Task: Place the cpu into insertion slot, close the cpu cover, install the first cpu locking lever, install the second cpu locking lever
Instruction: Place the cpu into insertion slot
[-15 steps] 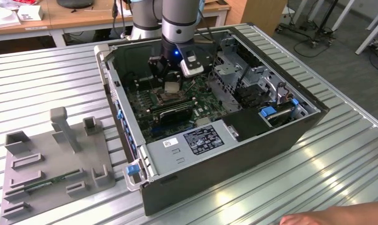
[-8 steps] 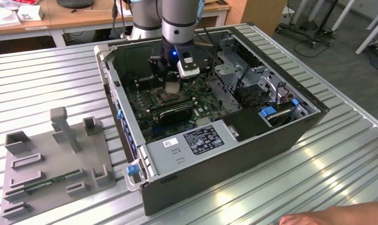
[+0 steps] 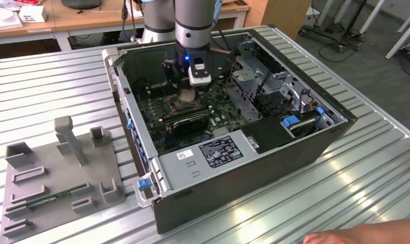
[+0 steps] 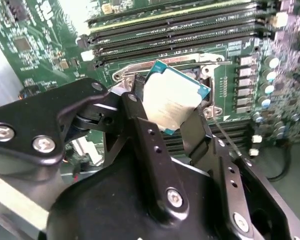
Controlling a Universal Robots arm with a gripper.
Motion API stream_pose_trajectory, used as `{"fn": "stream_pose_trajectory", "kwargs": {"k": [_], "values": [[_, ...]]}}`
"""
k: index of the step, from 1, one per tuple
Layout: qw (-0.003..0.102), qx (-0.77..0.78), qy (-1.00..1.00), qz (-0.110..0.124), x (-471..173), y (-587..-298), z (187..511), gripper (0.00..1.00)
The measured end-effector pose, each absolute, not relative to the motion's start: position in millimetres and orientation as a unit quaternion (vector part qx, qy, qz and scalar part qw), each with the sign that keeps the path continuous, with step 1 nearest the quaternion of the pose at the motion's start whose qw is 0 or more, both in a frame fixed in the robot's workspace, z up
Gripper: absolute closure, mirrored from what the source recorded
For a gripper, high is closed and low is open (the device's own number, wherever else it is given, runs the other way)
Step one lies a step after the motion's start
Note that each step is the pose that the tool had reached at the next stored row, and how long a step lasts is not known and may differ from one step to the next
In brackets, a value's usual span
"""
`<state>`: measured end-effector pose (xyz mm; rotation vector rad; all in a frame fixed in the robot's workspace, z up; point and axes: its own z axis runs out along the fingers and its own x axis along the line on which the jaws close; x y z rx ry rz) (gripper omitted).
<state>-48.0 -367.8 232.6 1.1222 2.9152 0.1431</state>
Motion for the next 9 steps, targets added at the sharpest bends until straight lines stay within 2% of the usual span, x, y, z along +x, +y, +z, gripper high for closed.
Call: {"fn": "stream_pose_trajectory", "kwargs": {"k": [9], "values": [[0.011,0.434,0.9,0.045,-48.0,-367.8,230.3,0.46]]}}
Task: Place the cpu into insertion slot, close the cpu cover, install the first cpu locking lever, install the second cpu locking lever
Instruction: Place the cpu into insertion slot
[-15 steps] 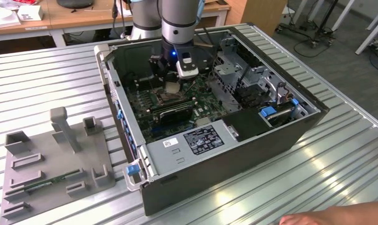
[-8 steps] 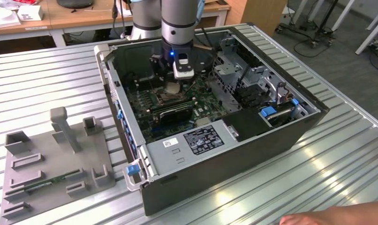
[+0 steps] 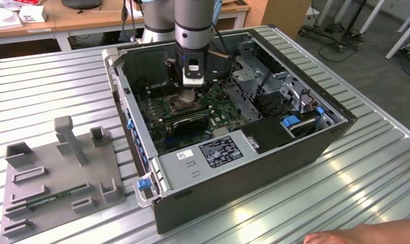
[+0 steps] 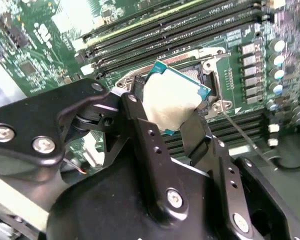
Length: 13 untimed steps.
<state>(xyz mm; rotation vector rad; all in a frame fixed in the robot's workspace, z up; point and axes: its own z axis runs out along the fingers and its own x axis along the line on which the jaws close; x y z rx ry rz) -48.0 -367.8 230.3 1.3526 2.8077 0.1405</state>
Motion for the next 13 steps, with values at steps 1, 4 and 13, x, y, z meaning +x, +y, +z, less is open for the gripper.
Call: {"fn": "stream_pose_trajectory", "kwargs": {"k": [1,4,13], "values": [[0.011,0.442,0.896,0.045,-48.0,-367.8,230.0,0.46],[0.013,0.466,0.883,0.045,-48.0,-367.7,229.2,0.46],[0.016,0.537,0.842,0.043,-48.0,-367.8,227.1,0.46]]}}
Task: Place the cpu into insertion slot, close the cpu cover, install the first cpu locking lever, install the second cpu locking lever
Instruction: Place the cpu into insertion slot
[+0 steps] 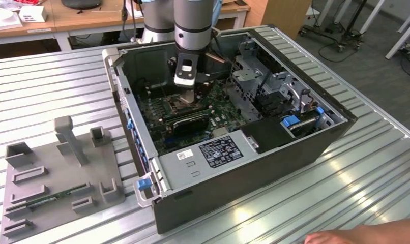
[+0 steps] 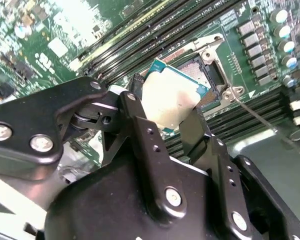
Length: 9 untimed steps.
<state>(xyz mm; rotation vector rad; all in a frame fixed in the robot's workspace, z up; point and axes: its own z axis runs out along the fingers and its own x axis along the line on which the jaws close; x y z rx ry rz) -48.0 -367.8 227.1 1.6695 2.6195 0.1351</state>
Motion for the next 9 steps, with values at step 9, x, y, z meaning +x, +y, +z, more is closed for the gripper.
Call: {"fn": "stream_pose_trajectory", "kwargs": {"k": [9], "values": [[0.02,0.604,0.796,0.042,-48.0,-367.8,225.3,0.46]]}}
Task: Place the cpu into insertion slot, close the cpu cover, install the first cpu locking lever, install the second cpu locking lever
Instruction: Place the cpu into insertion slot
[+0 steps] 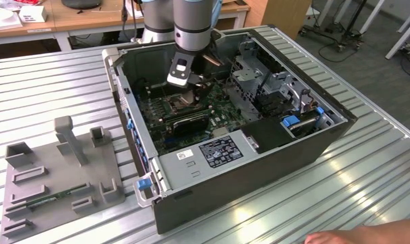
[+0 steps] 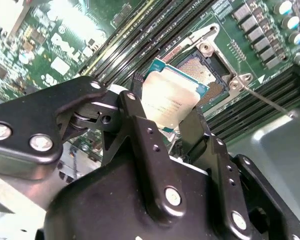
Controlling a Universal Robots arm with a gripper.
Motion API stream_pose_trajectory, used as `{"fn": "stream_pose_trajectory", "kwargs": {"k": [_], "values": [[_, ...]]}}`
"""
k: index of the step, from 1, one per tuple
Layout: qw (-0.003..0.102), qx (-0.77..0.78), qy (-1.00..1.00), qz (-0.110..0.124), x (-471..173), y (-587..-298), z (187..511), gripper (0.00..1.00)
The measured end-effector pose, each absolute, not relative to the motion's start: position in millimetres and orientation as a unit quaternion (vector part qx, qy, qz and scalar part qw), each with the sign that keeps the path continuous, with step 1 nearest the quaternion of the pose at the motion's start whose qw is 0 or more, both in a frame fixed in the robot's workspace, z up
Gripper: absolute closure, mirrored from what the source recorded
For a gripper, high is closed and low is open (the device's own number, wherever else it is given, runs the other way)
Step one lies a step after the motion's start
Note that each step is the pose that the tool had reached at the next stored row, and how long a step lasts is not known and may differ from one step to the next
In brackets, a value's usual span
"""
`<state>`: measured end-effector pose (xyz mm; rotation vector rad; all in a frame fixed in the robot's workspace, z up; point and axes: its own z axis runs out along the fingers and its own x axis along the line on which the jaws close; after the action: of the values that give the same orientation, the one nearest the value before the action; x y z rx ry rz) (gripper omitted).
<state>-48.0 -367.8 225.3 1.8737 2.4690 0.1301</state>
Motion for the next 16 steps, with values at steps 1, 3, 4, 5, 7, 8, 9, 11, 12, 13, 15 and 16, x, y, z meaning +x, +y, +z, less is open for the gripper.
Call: {"fn": "stream_pose_trajectory", "kwargs": {"k": [1,3,4,5,7,8,9,11,12,13,15,16], "values": [[0.02,0.611,0.79,0.042,-48.0,-367.8,225.2,0.46],[0.021,0.625,0.779,0.041,-48.0,-367.8,224.8,0.46],[0.021,0.633,0.773,0.041,-48.0,-367.7,224.6,0.46],[0.022,0.64,0.767,0.041,-48.0,-367.7,224.5,0.46],[0.022,0.653,0.756,0.041,-48.0,-367.8,224.2,0.46],[0.023,0.66,0.75,0.04,-48.0,-367.8,224.0,0.46],[0.023,0.667,0.744,0.04,-48.0,-367.7,223.9,0.46],[0.024,0.68,0.732,0.04,-48.0,-367.8,223.6,0.46],[0.024,0.687,0.725,0.04,-48.0,-367.8,223.5,0.46],[0.025,0.694,0.719,0.039,-48.0,-367.7,223.4,0.46],[0.025,0.706,0.706,0.039,-48.0,-367.8,223.2,0.46],[0.026,0.712,0.7,0.039,-48.0,-367.8,223.1,0.46]]}}
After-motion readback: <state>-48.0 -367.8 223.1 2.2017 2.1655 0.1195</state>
